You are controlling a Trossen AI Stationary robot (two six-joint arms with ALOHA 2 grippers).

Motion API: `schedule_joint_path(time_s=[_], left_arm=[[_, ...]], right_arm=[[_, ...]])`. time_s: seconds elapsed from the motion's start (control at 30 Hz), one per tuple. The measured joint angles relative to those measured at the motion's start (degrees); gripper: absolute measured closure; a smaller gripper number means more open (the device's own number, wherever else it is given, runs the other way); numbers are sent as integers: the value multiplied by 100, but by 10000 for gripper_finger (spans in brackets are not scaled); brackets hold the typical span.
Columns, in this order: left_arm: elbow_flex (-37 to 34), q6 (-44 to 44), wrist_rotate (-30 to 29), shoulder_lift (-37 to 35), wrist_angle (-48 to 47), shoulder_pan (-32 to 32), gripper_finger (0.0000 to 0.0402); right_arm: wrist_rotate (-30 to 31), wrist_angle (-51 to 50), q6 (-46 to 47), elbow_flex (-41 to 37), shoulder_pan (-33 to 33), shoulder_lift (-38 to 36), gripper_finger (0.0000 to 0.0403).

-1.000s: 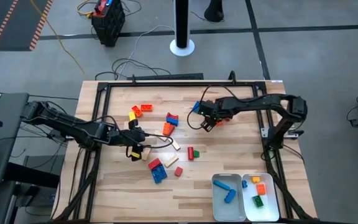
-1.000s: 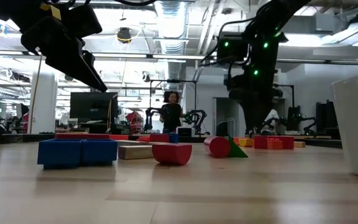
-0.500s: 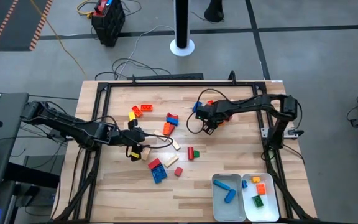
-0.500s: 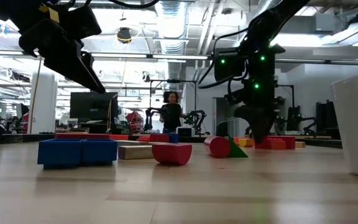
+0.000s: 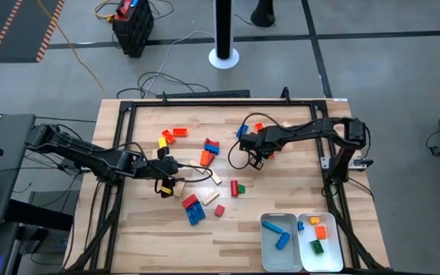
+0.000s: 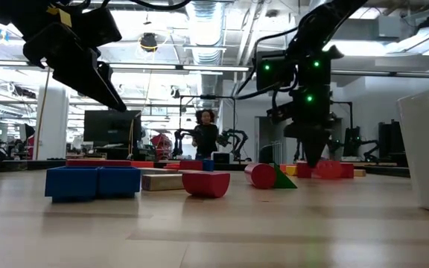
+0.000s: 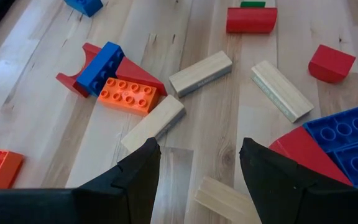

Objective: Sort blocks by size
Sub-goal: Put the small red wooden block into the white bin

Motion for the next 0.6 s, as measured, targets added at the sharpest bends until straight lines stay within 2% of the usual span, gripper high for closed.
schedule_joint_path(time_s=[0.23,0.47,0.6], left_arm=[[0,-4,0,0,0,0,189],[0,-24,0,0,-20,0,189],[0,-37,0,0,-48,0,189]], right_arm=[[-16,-210,-230,372,137,14,386],[53,-678,-203,714,194,14,361],[73,-1124,-198,910,381,12,385]])
